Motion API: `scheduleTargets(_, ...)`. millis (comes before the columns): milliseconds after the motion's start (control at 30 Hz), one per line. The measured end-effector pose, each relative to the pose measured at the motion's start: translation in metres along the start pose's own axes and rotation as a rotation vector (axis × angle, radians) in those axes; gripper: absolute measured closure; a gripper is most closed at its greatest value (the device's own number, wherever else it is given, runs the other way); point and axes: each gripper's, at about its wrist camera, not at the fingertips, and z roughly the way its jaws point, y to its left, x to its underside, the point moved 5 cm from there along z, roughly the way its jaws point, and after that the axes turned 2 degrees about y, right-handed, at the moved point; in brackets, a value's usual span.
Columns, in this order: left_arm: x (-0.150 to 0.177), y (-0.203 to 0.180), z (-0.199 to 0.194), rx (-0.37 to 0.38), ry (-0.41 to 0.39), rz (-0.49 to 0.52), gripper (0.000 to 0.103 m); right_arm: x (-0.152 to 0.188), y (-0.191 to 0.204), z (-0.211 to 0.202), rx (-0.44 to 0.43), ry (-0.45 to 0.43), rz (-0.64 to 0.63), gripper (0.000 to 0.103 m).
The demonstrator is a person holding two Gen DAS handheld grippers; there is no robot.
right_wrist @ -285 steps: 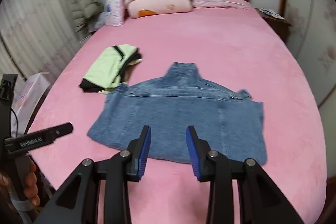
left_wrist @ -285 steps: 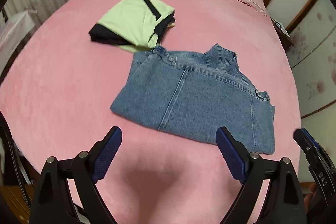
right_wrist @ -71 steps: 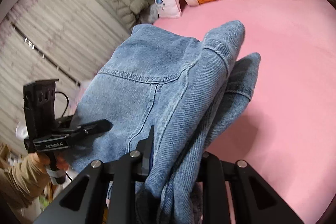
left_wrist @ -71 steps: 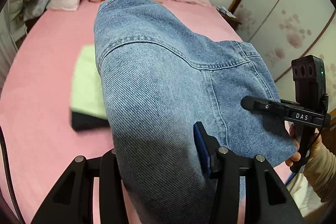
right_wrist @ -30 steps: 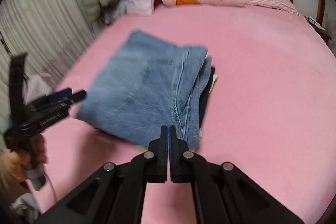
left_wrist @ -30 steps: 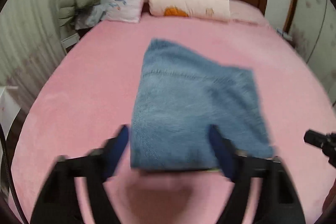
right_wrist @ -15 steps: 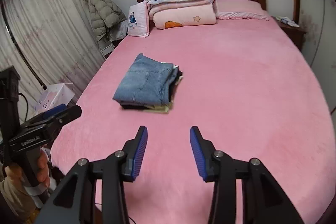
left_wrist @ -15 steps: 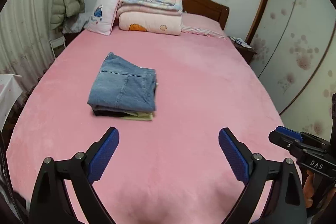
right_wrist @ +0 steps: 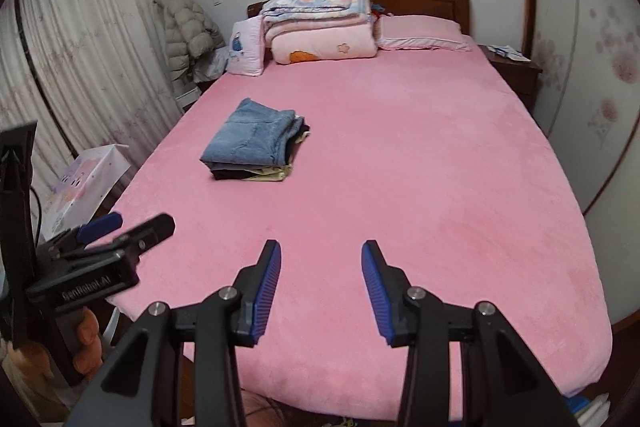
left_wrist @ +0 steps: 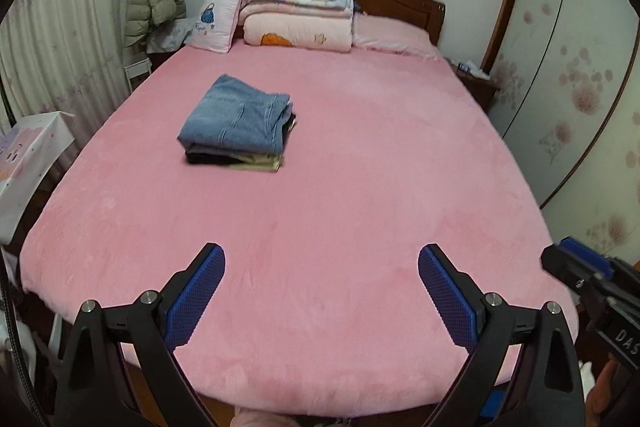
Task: Fold large clothes
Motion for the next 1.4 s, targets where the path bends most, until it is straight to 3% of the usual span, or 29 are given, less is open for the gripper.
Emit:
scheduleTargets(267, 0.017, -0.006, 0.001, -0.068, 0.037, 0.001, 0.006, 0.025, -0.018, -0.002, 0.047, 0.030, 0.081, 0.061)
scheduleTargets(433, 0.023, -0.016, -0.002, -0.066, 0.051, 0.020, 0.006, 0.033, -0.021, -0.003, 0.059, 0.055, 0.085, 0.061)
scheduleTargets(1400, 0.002, -0.056, 0.019, -0.054, 0.050, 0.112, 0.006, 0.016, -0.044, 0.025, 0.082, 0.116, 0.022, 0.061)
